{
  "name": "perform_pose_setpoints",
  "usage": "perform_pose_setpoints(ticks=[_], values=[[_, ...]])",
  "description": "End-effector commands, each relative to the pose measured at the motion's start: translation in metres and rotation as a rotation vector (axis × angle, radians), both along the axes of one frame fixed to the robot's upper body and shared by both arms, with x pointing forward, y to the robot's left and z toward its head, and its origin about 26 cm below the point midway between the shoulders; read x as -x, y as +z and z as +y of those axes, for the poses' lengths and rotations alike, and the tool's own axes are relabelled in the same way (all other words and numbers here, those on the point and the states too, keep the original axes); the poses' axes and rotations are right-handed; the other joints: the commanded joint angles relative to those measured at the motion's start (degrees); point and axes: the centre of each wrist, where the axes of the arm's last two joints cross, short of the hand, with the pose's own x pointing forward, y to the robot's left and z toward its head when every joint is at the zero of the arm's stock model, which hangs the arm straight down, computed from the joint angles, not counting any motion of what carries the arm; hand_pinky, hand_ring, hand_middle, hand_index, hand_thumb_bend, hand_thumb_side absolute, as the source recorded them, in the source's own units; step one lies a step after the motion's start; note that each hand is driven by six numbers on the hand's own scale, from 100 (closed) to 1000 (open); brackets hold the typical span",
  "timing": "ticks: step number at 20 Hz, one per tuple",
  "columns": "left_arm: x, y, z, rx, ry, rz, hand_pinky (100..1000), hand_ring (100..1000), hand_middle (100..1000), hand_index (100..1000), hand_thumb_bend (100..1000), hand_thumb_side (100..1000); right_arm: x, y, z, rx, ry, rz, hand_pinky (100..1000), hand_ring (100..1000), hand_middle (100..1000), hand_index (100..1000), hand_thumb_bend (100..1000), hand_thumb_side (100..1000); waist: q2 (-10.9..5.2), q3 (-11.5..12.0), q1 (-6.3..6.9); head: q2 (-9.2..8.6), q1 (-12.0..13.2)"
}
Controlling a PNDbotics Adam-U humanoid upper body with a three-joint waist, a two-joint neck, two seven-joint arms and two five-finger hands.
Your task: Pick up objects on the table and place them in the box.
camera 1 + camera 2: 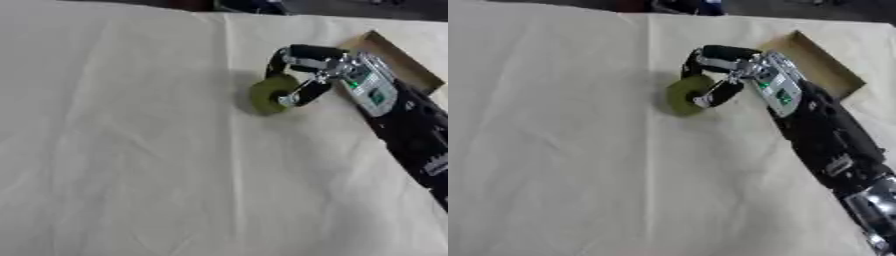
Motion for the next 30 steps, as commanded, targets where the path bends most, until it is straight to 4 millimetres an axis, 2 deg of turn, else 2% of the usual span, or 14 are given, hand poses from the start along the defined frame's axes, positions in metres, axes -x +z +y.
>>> perform_pose_setpoints(ticks=[1,6,11,15,19,22,30], values=[[0.004,0.009,0.001,-0.023,0.01,-0.027,527,622,656,728,100,386,0.007,0.026,-0.008,-0.036,0.015,-0.069,652,517,418,572,100,100,-1.11,-0.18,0.42,-0.25,-0.27],[0.004,0.009,0.002,-0.025,0.015,-0.026,527,622,656,728,100,385,0.022,0.057,-0.029,-0.118,-0.002,-0.162,652,515,419,574,100,100,-1.28,-0.53,0.43,-0.23,-0.18],[0.005,0.009,0.003,-0.025,0.022,-0.025,527,622,656,729,100,384,0.042,0.083,-0.069,-0.227,-0.104,-0.267,654,515,417,574,100,100,-1.39,-0.97,0.44,-0.27,0.07],[0.006,0.009,0.003,-0.026,0.028,-0.026,527,622,656,729,100,384,0.057,0.09,-0.102,-0.291,-0.226,-0.336,653,514,415,572,100,100,-1.38,-1.26,0.5,-0.33,0.29],[0.006,0.009,0.004,-0.025,0.031,-0.026,527,623,656,729,100,385,0.067,0.085,-0.133,-0.337,-0.364,-0.377,653,516,414,571,100,100,-1.3,-1.47,0.58,-0.46,0.57],[0.006,0.009,0.004,-0.024,0.034,-0.027,527,623,656,728,100,384,0.072,0.072,-0.156,-0.344,-0.473,-0.378,655,519,415,572,100,100,-1.2,-1.51,0.64,-0.55,0.79],[0.006,0.01,0.004,-0.024,0.033,-0.031,527,622,656,728,100,383,0.076,0.035,-0.188,-0.32,-0.635,-0.336,660,533,419,573,100,100,-1.03,-1.36,0.72,-0.76,1.02]])
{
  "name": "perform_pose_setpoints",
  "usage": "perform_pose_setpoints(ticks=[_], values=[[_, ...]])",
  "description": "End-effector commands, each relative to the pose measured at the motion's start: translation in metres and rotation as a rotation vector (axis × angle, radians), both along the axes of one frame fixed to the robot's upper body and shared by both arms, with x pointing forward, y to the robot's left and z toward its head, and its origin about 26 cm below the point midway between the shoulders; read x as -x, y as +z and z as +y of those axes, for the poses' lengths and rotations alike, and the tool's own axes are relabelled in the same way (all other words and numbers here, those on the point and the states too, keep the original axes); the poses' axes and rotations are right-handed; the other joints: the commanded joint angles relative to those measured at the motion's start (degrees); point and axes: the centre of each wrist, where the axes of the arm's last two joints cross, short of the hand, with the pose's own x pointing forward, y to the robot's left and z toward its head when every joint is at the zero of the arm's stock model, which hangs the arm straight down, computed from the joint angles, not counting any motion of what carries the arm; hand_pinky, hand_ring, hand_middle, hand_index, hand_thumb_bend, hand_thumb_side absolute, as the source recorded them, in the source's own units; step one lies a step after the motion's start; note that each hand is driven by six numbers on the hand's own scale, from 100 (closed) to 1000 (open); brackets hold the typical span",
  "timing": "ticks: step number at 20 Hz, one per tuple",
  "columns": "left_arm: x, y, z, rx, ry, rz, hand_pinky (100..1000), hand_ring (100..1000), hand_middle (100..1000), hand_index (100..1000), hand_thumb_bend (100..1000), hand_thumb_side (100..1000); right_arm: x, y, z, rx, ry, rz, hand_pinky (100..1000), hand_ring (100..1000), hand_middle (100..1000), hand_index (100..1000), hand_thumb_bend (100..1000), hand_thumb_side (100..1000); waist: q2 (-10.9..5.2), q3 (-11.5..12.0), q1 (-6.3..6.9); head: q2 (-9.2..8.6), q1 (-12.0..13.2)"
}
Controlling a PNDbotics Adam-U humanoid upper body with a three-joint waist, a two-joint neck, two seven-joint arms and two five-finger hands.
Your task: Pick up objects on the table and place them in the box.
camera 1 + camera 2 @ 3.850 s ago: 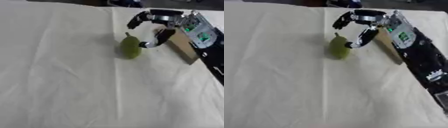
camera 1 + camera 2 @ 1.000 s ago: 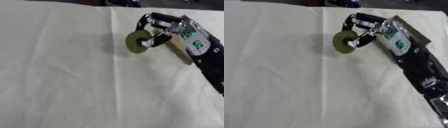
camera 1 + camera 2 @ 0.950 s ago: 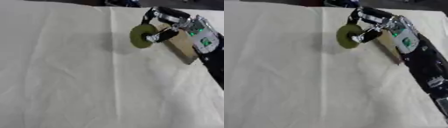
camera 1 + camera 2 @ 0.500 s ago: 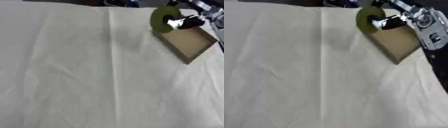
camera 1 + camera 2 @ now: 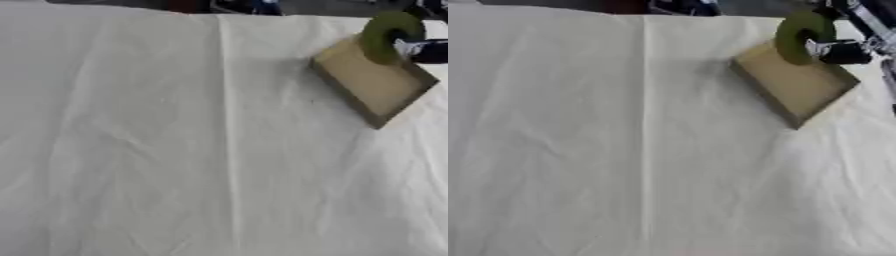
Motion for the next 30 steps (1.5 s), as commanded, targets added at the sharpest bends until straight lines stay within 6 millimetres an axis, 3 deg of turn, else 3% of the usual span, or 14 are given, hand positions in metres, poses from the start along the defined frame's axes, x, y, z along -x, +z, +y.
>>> perform_pose_setpoints(ticks=[1,9,14,16,17,18,19,20,21,22,26,30], values=[[0.004,0.01,0.001,-0.029,0.013,-0.027,527,622,656,728,100,382,0.005,0.007,-0.019,0.029,-0.077,-0.012,665,539,421,576,100,100,-0.95,0.08,0.26,-0.68,0.18],[0.003,0.011,0.001,-0.028,0.011,-0.03,528,622,656,728,100,381,0.004,-0.028,-0.029,0.014,-0.149,0.075,681,568,428,586,100,100,-0.82,0.24,0.39,-0.92,0.3],[0.003,0.011,0.001,-0.028,0.009,-0.03,528,622,656,728,100,382,0.002,-0.041,-0.029,0.026,-0.188,0.091,697,604,486,643,121,100,-0.76,0.3,0.52,-1.08,0.16],[0.003,0.01,0.001,-0.027,0.01,-0.03,528,622,656,728,100,381,0.002,-0.045,-0.031,0.036,-0.202,0.102,732,680,612,735,255,100,-0.74,0.31,0.53,-1.05,0.18],[0.003,0.011,0.001,-0.027,0.01,-0.03,528,622,656,728,100,381,0.002,-0.047,-0.031,0.042,-0.205,0.109,732,680,612,735,255,100,-0.73,0.32,0.53,-1.05,0.19],[0.003,0.01,0.001,-0.027,0.011,-0.03,528,622,656,728,100,382,0.002,-0.048,-0.032,0.048,-0.206,0.117,780,760,736,834,319,100,-0.74,0.31,0.52,-1.03,0.21],[0.003,0.01,0.001,-0.027,0.011,-0.03,528,622,656,728,100,382,0.002,-0.049,-0.032,0.055,-0.207,0.126,784,766,744,841,317,100,-0.76,0.3,0.52,-1.03,0.23],[0.004,0.01,0.001,-0.027,0.011,-0.029,528,622,657,729,100,381,0.003,-0.048,-0.033,0.059,-0.211,0.125,819,812,804,878,362,100,-0.78,0.26,0.51,-1.05,0.28],[0.004,0.01,0.001,-0.027,0.012,-0.029,528,622,657,729,100,381,0.004,-0.046,-0.034,0.06,-0.219,0.116,833,826,822,888,293,188,-0.81,0.23,0.51,-1.07,0.33],[0.004,0.01,0.001,-0.027,0.013,-0.029,528,622,657,729,100,380,0.005,-0.043,-0.035,0.058,-0.227,0.099,835,828,821,889,367,136,-0.83,0.19,0.52,-1.09,0.38],[0.004,0.01,0.001,-0.027,0.015,-0.029,528,622,657,729,100,380,0.01,-0.021,-0.033,0.031,-0.249,-0.017,830,815,806,880,332,100,-0.91,-0.01,0.53,-1.1,0.52],[0.004,0.01,0.002,-0.027,0.017,-0.028,528,622,657,728,100,381,0.017,0.019,-0.019,-0.036,-0.232,-0.205,811,780,765,852,284,100,-0.97,-0.18,0.5,-0.95,0.55]])
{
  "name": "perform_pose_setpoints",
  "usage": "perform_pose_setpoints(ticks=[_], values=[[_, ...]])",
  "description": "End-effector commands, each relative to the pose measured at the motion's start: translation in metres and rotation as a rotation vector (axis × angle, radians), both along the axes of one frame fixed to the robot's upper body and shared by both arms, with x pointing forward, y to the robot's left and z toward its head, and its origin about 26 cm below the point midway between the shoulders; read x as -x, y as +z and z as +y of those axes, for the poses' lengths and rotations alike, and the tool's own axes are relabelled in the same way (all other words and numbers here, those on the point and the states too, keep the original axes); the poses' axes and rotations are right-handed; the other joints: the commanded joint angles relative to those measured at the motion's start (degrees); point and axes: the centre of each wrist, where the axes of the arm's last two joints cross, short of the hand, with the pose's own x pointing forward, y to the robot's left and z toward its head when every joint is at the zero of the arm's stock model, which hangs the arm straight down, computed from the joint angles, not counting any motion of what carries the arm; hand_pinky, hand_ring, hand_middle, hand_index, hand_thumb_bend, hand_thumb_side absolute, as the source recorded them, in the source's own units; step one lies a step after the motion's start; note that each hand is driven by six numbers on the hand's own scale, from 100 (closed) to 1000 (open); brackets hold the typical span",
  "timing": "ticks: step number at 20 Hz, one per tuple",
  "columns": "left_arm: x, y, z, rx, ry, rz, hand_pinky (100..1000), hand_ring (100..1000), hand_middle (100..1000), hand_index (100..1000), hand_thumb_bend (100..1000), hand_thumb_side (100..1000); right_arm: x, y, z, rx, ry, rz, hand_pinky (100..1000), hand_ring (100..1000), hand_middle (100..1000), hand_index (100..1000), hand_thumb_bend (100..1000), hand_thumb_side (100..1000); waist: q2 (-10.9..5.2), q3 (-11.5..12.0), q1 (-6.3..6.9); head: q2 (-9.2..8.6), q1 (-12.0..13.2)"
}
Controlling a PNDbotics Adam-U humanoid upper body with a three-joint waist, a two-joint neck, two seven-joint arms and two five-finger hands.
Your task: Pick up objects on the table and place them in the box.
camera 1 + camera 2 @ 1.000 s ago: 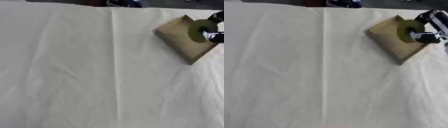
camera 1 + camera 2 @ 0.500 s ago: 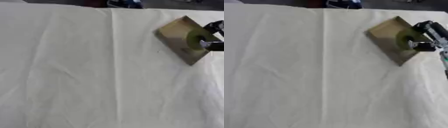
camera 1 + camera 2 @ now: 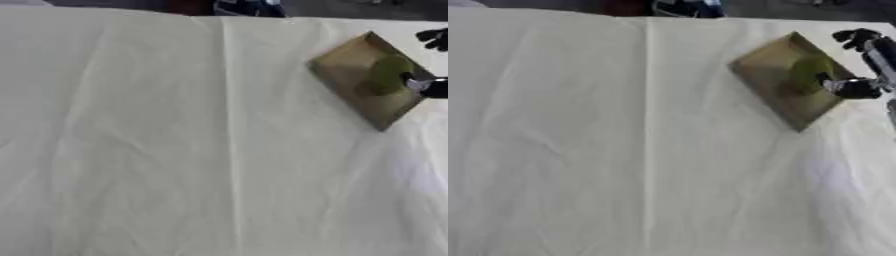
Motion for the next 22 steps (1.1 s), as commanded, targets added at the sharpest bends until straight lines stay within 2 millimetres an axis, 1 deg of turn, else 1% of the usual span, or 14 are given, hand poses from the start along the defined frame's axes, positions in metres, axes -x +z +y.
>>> perform_pose_setpoints(ticks=[1,3,5,9,13,16,22], values=[[0.004,0.01,0.001,-0.029,0.012,-0.025,528,622,657,728,100,382,0.012,0.054,0.005,-0.012,0.01,-0.208,808,773,757,846,275,100,-1.11,-0.11,0.14,-0.43,0.13],[0.004,0.01,0.001,-0.029,0.012,-0.024,528,621,657,728,100,382,0.017,0.073,0.016,-0.059,0.049,-0.319,785,736,716,821,220,100,-1.17,-0.13,0.09,-0.43,0.09],[0.004,0.01,0.001,-0.029,0.013,-0.024,529,621,657,728,100,382,0.023,0.09,0.029,-0.135,0.111,-0.448,768,692,672,786,108,100,-1.24,-0.13,0.02,-0.47,0.05],[0.004,0.01,0.001,-0.029,0.013,-0.024,529,621,657,728,100,382,0.032,0.107,0.045,-0.283,0.204,-0.611,755,647,627,749,100,100,-1.32,-0.09,-0.07,-0.53,0.01],[0.004,0.01,0.001,-0.028,0.013,-0.024,529,621,657,728,100,383,0.037,0.113,0.055,-0.389,0.306,-0.707,748,636,618,744,100,100,-1.31,-0.09,-0.07,-0.55,-0.05],[0.004,0.01,0.001,-0.028,0.014,-0.024,529,621,657,728,100,383,0.038,0.115,0.056,-0.446,0.364,-0.739,738,627,611,735,100,100,-1.3,-0.14,-0.05,-0.53,-0.04],[0.004,0.01,0.001,-0.027,0.017,-0.024,529,621,657,728,100,383,0.038,0.115,0.055,-0.459,0.379,-0.749,736,624,611,732,100,100,-1.33,-0.18,-0.07,-0.58,-0.01]])
